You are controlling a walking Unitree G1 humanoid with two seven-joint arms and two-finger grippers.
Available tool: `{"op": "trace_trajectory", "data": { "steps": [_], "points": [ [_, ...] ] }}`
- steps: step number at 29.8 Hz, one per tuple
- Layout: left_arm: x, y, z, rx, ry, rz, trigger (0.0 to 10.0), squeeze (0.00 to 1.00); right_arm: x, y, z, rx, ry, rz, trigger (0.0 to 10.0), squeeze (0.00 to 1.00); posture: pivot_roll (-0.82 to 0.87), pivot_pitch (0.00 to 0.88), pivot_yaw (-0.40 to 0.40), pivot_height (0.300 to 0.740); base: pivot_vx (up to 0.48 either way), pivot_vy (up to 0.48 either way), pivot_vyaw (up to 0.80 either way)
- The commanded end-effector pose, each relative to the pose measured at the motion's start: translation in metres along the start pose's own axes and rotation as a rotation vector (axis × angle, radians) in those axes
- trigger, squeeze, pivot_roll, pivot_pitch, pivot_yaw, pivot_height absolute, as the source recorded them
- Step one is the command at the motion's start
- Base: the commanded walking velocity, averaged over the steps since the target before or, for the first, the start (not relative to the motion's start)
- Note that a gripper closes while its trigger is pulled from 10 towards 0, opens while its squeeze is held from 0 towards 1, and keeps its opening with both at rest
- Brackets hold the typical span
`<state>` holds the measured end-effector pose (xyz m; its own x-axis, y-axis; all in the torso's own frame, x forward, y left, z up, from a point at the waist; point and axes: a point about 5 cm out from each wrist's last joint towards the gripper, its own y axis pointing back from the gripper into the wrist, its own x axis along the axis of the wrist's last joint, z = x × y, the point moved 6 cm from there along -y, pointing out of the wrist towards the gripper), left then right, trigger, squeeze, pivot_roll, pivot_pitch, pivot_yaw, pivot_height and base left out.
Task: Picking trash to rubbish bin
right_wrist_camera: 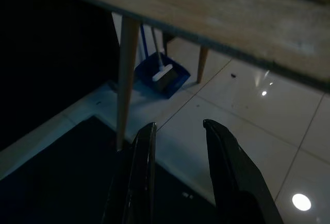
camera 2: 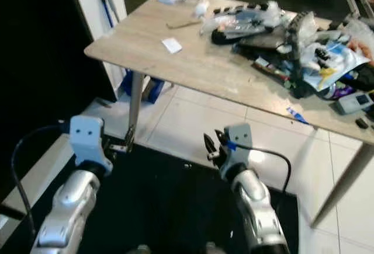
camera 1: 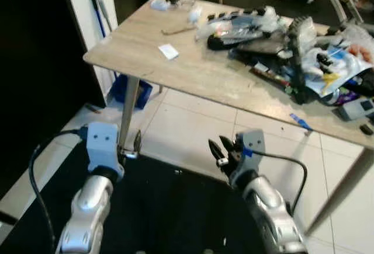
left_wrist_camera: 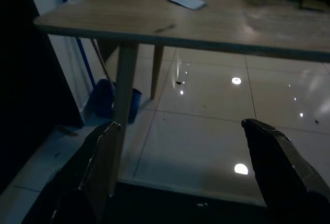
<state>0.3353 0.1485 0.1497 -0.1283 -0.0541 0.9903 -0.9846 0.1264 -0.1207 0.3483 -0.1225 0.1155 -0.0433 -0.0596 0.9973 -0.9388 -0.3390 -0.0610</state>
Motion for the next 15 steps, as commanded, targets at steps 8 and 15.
{"op": "trace_trajectory", "data": {
  "steps": [8, 15],
  "points": [
    [-0.0074, 0.0020, -0.0045, 0.012, -0.010, -0.024, 10.0, 0.00, -0.0009, -0.0013, -0.0033, 0.003, -0.009, 0.000, 10.0, 0.00, 0.01, 0.148, -0.063, 0.740, 0.269, 0.000, 0.42],
    [-0.0065, 0.0002, -0.0033, 0.008, -0.011, -0.021, 10.0, 0.00, 0.0031, -0.0025, -0.0014, -0.009, -0.006, 0.017, 10.0, 0.00, 0.01, 0.148, -0.062, 0.740, 0.269, 0.000, 0.30]
  ]
}}
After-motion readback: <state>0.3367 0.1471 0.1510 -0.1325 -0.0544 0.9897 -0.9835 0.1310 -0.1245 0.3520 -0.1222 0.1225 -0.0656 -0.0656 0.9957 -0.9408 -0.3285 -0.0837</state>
